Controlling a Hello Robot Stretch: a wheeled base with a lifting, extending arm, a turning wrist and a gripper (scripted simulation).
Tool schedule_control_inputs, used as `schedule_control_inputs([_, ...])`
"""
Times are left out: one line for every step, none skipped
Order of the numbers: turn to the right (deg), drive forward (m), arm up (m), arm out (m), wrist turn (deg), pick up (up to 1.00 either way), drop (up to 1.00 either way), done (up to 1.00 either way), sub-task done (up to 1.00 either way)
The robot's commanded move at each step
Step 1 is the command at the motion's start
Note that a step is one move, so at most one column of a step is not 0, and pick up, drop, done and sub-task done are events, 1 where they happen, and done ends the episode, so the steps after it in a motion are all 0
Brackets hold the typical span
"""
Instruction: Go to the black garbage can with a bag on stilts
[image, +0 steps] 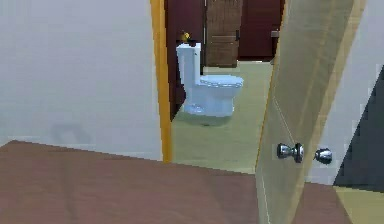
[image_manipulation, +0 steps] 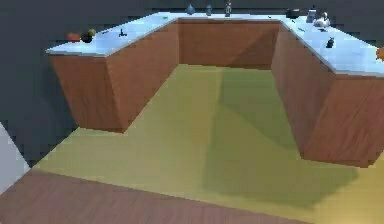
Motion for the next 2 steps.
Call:
schedule_control_inputs([0.0, 1.0, 0.0, 0.0, 0.0, 0.0, 0.0, 0.0, 0.0])
schedule_control_inputs([-36.0, 0.0, 0.0, 0.0, 0.0, 0.0, 0.0, 0.0, 0.0])
